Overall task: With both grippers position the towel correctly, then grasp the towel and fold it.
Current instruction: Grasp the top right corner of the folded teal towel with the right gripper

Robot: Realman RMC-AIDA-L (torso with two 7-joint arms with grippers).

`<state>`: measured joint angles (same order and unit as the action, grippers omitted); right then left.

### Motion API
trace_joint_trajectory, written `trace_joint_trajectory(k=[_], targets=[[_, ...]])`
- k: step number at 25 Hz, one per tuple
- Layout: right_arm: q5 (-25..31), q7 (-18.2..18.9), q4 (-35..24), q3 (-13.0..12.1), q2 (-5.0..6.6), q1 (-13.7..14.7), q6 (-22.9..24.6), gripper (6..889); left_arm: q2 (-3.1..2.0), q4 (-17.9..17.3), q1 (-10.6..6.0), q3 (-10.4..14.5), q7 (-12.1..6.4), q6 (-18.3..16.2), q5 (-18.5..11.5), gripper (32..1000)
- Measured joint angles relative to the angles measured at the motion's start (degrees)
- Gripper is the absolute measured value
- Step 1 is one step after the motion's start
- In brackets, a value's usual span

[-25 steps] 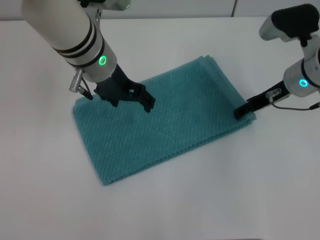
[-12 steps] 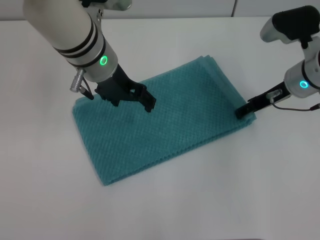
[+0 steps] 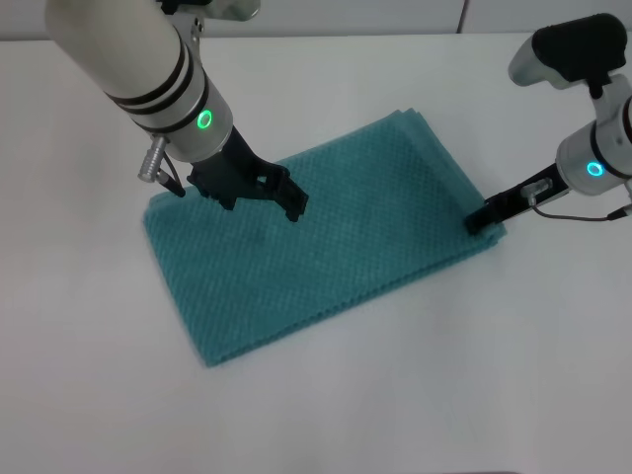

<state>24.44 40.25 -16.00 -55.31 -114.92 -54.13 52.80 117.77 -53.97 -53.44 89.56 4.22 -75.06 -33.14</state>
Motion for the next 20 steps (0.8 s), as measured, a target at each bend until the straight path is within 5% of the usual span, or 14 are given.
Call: trace_joint_trajectory(k=[17, 20], targets=[[0.55, 1.82, 0.28, -1.56, -1.74, -0.38, -1.67, 166, 0.0, 0.0, 0.2, 0.0, -0.42, 0.0, 0.0, 896], [0.57, 2.34, 0.18, -1.48, -1.73, -0.4, -1.28, 150, 0.0, 0.0, 0.41, 0.0, -0.43, 0.0, 0.0, 896]])
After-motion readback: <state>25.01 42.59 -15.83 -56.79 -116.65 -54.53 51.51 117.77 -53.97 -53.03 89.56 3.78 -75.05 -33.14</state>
